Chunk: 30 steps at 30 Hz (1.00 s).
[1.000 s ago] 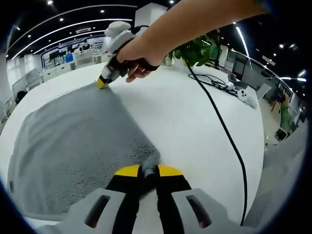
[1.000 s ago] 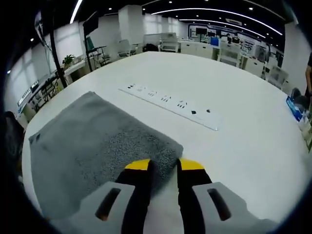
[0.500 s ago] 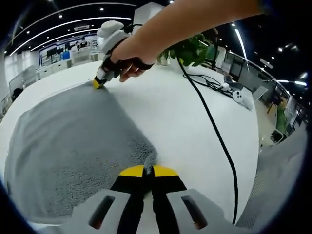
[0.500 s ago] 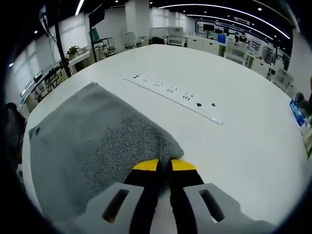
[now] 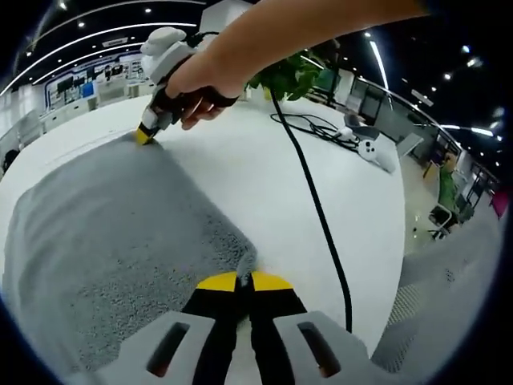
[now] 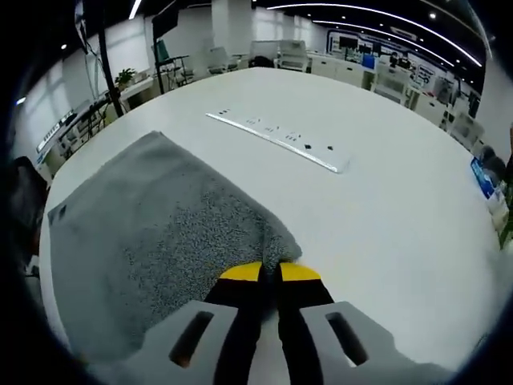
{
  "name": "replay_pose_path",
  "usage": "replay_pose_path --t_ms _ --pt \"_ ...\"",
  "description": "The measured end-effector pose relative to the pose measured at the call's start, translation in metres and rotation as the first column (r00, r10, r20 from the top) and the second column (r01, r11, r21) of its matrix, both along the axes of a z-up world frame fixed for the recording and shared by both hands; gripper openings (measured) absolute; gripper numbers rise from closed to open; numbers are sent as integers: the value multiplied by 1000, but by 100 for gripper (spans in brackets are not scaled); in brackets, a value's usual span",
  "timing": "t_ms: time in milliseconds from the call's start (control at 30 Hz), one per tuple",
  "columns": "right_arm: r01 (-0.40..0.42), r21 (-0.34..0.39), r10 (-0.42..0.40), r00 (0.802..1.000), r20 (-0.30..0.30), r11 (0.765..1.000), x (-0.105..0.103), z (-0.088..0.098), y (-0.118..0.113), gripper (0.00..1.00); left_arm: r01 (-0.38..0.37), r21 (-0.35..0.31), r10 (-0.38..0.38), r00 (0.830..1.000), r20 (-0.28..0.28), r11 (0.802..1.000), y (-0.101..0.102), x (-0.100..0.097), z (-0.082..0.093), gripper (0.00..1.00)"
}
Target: Fold the towel on the table until its edges align and the towel forms a compact rectangular stack.
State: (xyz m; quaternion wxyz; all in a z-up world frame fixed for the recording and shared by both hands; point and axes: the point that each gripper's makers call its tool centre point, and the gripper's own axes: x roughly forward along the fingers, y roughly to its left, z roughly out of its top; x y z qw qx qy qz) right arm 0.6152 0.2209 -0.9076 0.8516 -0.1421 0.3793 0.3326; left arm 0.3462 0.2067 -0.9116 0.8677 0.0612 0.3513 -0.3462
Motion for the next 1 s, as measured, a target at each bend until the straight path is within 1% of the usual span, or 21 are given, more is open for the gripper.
replay_pose_path --t_ms 167,367,500,600,700,833,933,1000 --pt "12 -10 -12 1000 -13 1000 -8 0 -21 3 31 -13 -31 999 -18 999 -21 -9 1 3" --pt "12 -34 -12 1000 -24 999 -16 -1 -48 2 69 -25 -70 997 -27 997 -45 -19 2 3" --pt "19 -45 -20 999 -25 999 -22 -1 -66 2 81 -35 -82 996 -41 996 -57 -24 2 3" --pt "40 -41 -41 999 -29 998 -25 -2 -75 2 87 -45 -89 995 -42 995 -64 -26 2 3" --pt "48 -44 -50 999 -23 998 -27 -1 -82 2 82 -55 -85 995 -48 995 -66 -27 2 2" --pt "88 -8 -88 995 -39 996 -30 -1 -85 1 78 -67 -81 996 -46 995 -68 -28 5 2" --pt "93 -8 -94 995 -42 996 -31 0 -86 1 63 -85 -68 996 -54 994 -69 -27 6 2" --pt "86 -20 -87 996 -34 996 -32 1 -87 1 52 -101 -57 997 -54 994 -71 -25 7 2"
